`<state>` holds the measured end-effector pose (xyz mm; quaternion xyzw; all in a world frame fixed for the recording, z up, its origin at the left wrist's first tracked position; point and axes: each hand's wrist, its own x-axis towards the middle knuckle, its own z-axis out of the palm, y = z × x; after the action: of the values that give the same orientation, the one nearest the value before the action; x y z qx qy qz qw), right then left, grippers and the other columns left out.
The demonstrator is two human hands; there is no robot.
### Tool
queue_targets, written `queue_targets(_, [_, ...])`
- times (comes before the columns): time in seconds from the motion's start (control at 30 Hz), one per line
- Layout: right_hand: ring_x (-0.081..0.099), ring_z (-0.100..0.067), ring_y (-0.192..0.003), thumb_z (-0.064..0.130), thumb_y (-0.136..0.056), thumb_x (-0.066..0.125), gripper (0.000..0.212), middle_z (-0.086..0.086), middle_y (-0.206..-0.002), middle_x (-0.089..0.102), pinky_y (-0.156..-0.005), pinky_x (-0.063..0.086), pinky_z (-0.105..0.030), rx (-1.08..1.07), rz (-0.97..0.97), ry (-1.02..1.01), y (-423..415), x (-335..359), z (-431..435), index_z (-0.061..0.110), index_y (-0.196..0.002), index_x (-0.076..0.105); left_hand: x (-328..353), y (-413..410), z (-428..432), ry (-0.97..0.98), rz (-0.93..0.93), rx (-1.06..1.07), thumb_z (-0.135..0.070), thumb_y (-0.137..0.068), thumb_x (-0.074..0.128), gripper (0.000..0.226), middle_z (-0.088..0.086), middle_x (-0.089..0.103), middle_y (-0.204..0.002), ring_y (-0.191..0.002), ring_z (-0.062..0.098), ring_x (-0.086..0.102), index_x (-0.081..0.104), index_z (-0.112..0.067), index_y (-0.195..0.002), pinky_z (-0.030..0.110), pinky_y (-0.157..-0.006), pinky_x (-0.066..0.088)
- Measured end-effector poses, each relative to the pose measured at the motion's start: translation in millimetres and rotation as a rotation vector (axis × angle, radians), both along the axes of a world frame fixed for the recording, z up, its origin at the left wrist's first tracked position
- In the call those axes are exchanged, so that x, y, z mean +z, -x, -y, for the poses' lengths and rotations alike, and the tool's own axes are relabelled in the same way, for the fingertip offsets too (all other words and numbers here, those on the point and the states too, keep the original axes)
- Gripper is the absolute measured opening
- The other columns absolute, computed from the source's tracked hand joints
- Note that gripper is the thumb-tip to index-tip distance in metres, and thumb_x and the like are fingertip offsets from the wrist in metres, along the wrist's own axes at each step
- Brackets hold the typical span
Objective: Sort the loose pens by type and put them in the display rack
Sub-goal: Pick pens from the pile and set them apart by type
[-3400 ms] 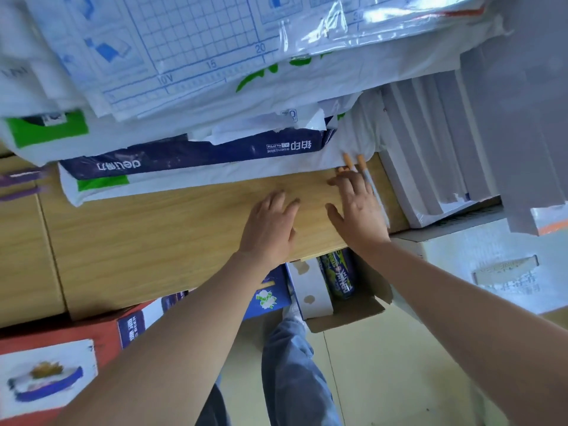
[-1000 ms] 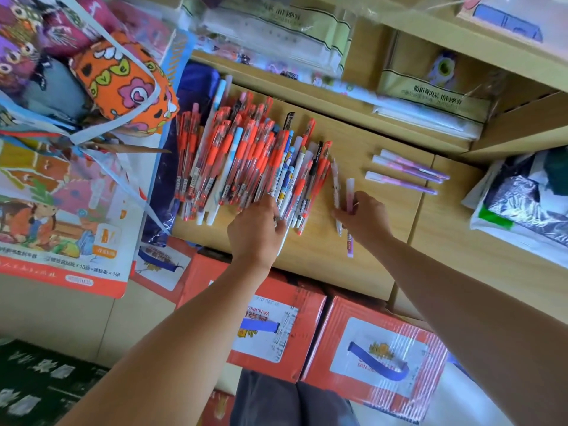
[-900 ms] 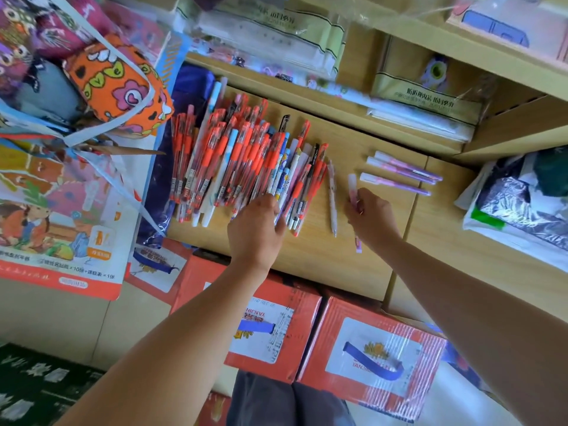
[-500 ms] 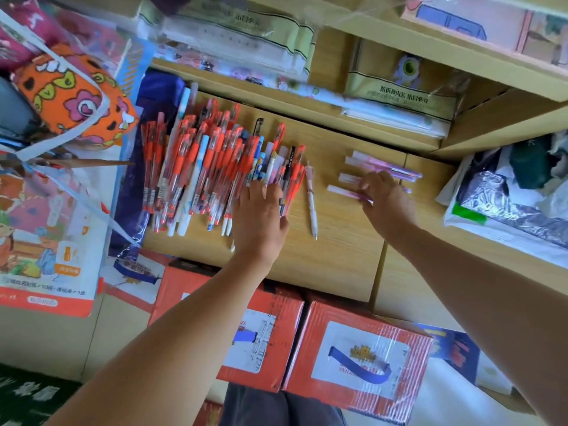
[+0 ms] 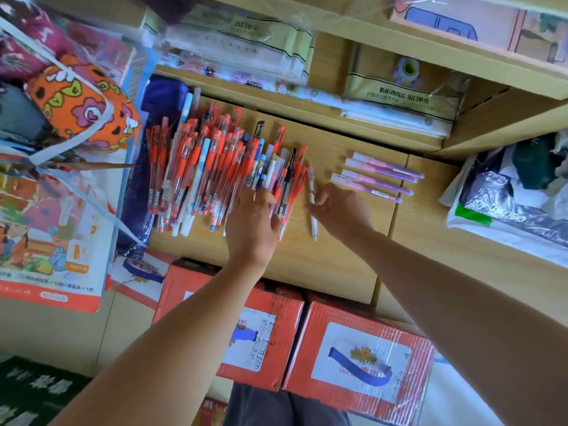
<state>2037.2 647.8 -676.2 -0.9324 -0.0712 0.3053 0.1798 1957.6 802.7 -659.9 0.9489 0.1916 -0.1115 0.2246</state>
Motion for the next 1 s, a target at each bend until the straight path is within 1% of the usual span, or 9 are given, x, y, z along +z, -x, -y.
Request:
queue_targets(0.2, [0.056, -0.021, -0.075, 0.027, -0.084, 0.065, 0.018, -0.003, -0.083, 0.06, -0.048, 0.033, -0.023, -0.137, -0.039, 0.022, 8.6, -3.7, -8.8, 0.013, -0.093, 0.058, 2.4, 20.0, -19.1, -0.04, -0.074, 0.078, -0.021, -0.088, 0.061, 0.015, -0.001, 0.061, -0.104, -0.081, 0.021, 0.061, 0.057, -0.017, -0.102, 0.028, -0.056, 0.041])
queue_targets(0.3, [0.054, -0.019, -0.07, 0.025, -0.083, 0.063, 0.013, 0.001, -0.075, 0.056, -0.051, 0.036, -0.025, -0.21, -0.039, -0.165, 6.1, -0.4, -3.4, 0.017, -0.084, 0.053, 1.6, 25.8, -24.4, -0.053, -0.117, 0.136, -0.028, -0.09, 0.059, 0.007, -0.006, 0.066, -0.088, -0.078, 0.018, 0.063, 0.059, -0.023, -0.094, 0.026, -0.056, 0.042])
queue_targets(0.4, [0.055, -0.017, -0.065, 0.022, -0.082, 0.065, 0.012, 0.004, -0.075, 0.057, -0.054, 0.041, -0.026, -0.235, -0.076, -0.319, 7.0, 5.8, -15.9, 0.019, -0.087, 0.054, 2.0, 29.1, -26.6, -0.049, -0.146, 0.184, -0.036, -0.091, 0.058, 0.012, -0.009, 0.067, -0.086, -0.079, 0.015, 0.063, 0.063, -0.026, -0.095, 0.024, -0.054, 0.037])
queue_targets(0.47, [0.058, -0.012, -0.06, 0.019, -0.083, 0.065, 0.013, 0.007, -0.075, 0.059, -0.052, 0.041, -0.023, -0.216, -0.106, -0.371, 9.6, 6.9, -29.0, 0.022, -0.089, 0.054, 2.9, 31.5, -28.3, -0.043, -0.137, 0.182, -0.039, -0.091, 0.058, 0.016, -0.01, 0.069, -0.087, -0.078, 0.013, 0.064, 0.066, -0.025, -0.093, 0.024, -0.055, 0.041])
queue_targets(0.57, [0.059, -0.009, -0.058, 0.013, -0.084, 0.065, 0.016, 0.007, -0.078, 0.062, -0.053, 0.044, -0.021, -0.206, -0.118, -0.362, 15.5, 1.3, -38.5, 0.021, -0.09, 0.052, 2.3, 35.3, -32.3, -0.03, -0.126, 0.193, -0.043, -0.089, 0.06, 0.021, -0.01, 0.07, -0.088, -0.077, 0.012, 0.065, 0.068, -0.024, -0.092, 0.025, -0.057, 0.048])
queue_targets(0.67, [0.054, 0.001, -0.061, 0.016, -0.086, 0.064, 0.015, 0.015, -0.074, 0.057, -0.051, 0.042, -0.01, -0.244, -0.039, -0.313, 17.7, -0.6, -30.0, 0.018, -0.095, 0.052, -0.8, 38.3, -34.3, -0.003, -0.127, 0.192, -0.045, -0.088, 0.062, 0.023, -0.01, 0.07, -0.088, -0.078, 0.011, 0.065, 0.067, -0.023, -0.092, 0.025, -0.058, 0.048])
queue_targets(0.77, [0.051, 0.001, -0.064, 0.018, -0.085, 0.064, 0.017, 0.015, -0.075, 0.054, -0.054, 0.04, -0.016, -0.279, -0.03, -0.276, 16.2, -1.8, -17.8, 0.016, -0.097, 0.052, -2.6, 40.7, -32.3, 0.036, -0.12, 0.167, -0.043, -0.087, 0.063, 0.019, -0.01, 0.07, -0.087, -0.076, 0.012, 0.065, 0.067, -0.024, -0.09, 0.029, -0.062, 0.053])
queue_targets(0.87, [0.05, -0.003, -0.064, 0.019, -0.084, 0.064, 0.016, 0.012, -0.074, 0.054, -0.055, 0.04, -0.021, -0.284, -0.028, -0.254, 14.9, -3.1, -12.1, 0.017, -0.095, 0.052, -2.3, 39.7, -28.8, 0.044, -0.12, 0.147, -0.042, -0.088, 0.063, 0.018, -0.009, 0.07, -0.085, -0.074, 0.013, 0.064, 0.068, -0.026, -0.093, 0.026, -0.06, 0.05])
queue_targets(1.0, [0.048, -0.004, -0.061, 0.02, -0.086, 0.064, 0.018, 0.007, -0.074, 0.053, -0.049, 0.034, -0.018, -0.286, 0.046, -0.222, 13.5, -0.9, -6.4, 0.015, -0.095, 0.049, -0.9, 35.8, -22.8, 0.021, -0.159, 0.097, -0.047, -0.088, 0.06, 0.023, -0.01, 0.07, -0.082, -0.075, 0.011, 0.063, 0.067, -0.027, -0.096, 0.023, -0.056, 0.038])
